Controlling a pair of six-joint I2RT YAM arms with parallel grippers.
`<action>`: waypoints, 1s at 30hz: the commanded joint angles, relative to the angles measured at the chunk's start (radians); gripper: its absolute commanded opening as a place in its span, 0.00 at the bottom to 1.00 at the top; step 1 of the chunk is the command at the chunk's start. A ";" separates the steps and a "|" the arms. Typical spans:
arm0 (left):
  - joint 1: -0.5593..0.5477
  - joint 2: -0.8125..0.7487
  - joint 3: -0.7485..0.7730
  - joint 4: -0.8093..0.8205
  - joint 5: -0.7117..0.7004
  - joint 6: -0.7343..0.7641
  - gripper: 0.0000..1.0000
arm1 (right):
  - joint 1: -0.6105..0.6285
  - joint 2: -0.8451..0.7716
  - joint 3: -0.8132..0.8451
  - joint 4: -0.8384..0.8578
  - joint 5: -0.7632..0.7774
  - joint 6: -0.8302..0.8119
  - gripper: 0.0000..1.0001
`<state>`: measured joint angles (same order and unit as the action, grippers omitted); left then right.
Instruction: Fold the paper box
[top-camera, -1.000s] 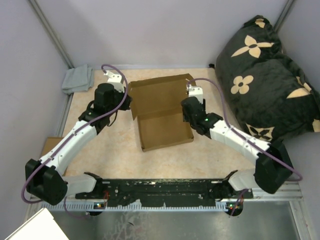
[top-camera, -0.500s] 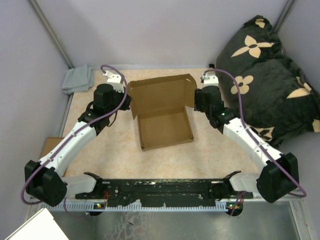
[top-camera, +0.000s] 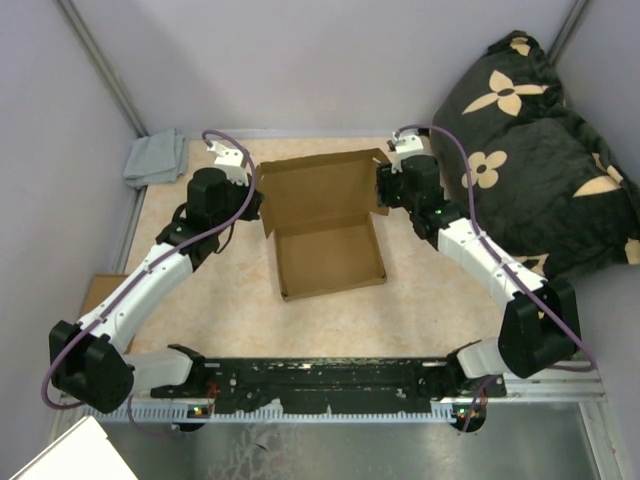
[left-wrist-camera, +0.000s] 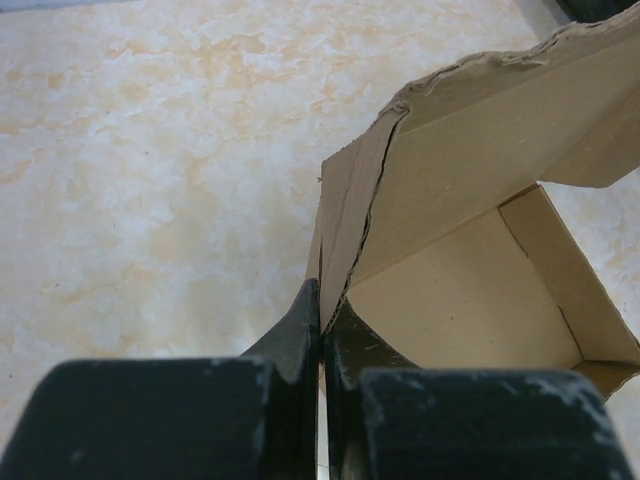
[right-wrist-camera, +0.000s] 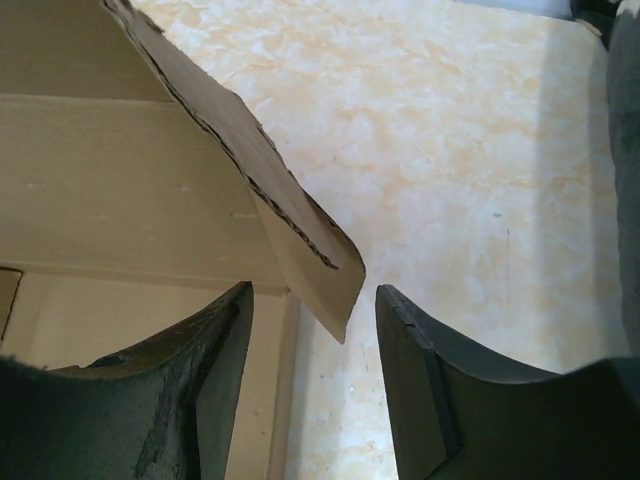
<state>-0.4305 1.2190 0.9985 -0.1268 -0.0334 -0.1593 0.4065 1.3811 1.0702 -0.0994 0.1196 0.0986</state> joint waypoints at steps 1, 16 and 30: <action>-0.004 -0.032 -0.006 0.051 0.010 0.010 0.00 | -0.015 0.003 0.061 0.081 -0.055 -0.034 0.52; -0.003 -0.015 0.006 0.101 0.081 -0.020 0.00 | -0.013 -0.022 0.050 0.062 -0.181 0.053 0.28; -0.003 0.010 0.031 0.144 0.107 -0.063 0.00 | -0.014 -0.008 0.027 0.127 -0.171 0.113 0.09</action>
<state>-0.4301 1.2205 0.9977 -0.0727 0.0269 -0.1837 0.4000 1.3891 1.0756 -0.0738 -0.0490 0.1879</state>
